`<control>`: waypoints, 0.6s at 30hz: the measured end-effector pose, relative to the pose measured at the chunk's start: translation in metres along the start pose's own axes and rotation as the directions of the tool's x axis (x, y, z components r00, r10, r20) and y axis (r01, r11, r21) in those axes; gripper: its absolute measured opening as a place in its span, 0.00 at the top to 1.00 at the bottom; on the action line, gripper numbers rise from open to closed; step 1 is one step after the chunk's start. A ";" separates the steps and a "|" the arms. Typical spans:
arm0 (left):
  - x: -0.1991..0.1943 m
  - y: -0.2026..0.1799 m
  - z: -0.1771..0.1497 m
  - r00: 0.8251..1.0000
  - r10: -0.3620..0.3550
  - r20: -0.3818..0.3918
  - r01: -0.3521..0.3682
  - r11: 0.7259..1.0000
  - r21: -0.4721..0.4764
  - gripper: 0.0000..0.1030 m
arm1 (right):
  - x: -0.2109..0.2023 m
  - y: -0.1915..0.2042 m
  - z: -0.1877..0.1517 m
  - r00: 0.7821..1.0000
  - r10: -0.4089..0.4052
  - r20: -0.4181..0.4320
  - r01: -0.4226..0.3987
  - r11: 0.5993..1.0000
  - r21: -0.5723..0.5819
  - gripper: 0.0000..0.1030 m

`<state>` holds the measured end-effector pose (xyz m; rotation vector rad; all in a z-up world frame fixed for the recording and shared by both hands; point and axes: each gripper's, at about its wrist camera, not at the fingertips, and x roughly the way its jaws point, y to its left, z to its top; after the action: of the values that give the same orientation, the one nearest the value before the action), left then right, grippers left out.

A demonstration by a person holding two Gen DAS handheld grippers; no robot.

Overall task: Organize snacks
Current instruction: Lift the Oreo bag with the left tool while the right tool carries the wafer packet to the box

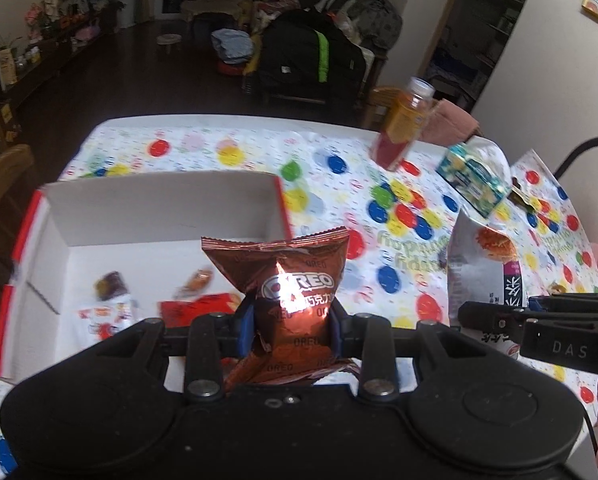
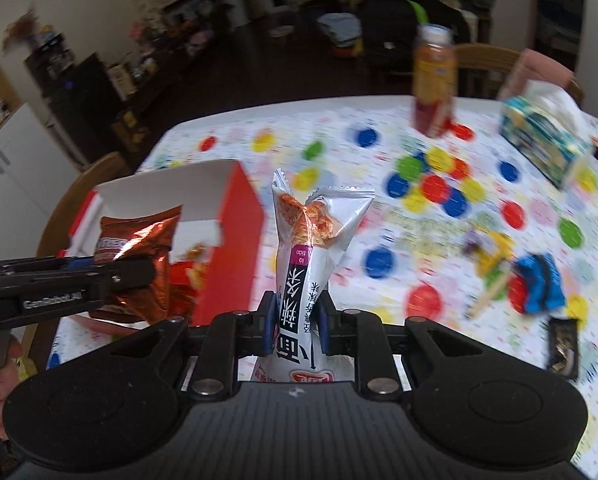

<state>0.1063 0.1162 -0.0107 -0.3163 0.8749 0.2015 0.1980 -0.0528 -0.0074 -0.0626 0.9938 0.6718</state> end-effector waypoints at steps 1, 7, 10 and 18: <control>-0.002 0.006 0.001 1.000 0.009 0.004 -0.009 1.000 -0.004 0.68 | 0.002 0.008 0.003 1.000 0.010 0.000 -0.010 1.000 -0.013 0.80; -0.010 0.042 0.009 0.997 0.076 0.016 -0.075 0.997 -0.032 0.68 | 0.017 0.054 0.021 0.999 0.054 0.007 -0.053 0.995 -0.082 0.80; -0.010 0.061 0.013 0.994 0.111 0.016 -0.110 0.993 -0.048 0.68 | 0.029 0.070 0.031 0.998 0.061 0.006 -0.060 0.992 -0.107 0.80; 0.008 0.105 0.024 0.983 0.183 -0.012 -0.183 0.981 -0.068 0.68 | 0.072 0.105 0.048 0.995 0.088 -0.042 -0.093 0.985 -0.142 0.80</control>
<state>0.0966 0.2231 -0.0225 -0.3011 0.9047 0.4024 0.2028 0.0827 -0.0113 -0.1573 0.9852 0.8276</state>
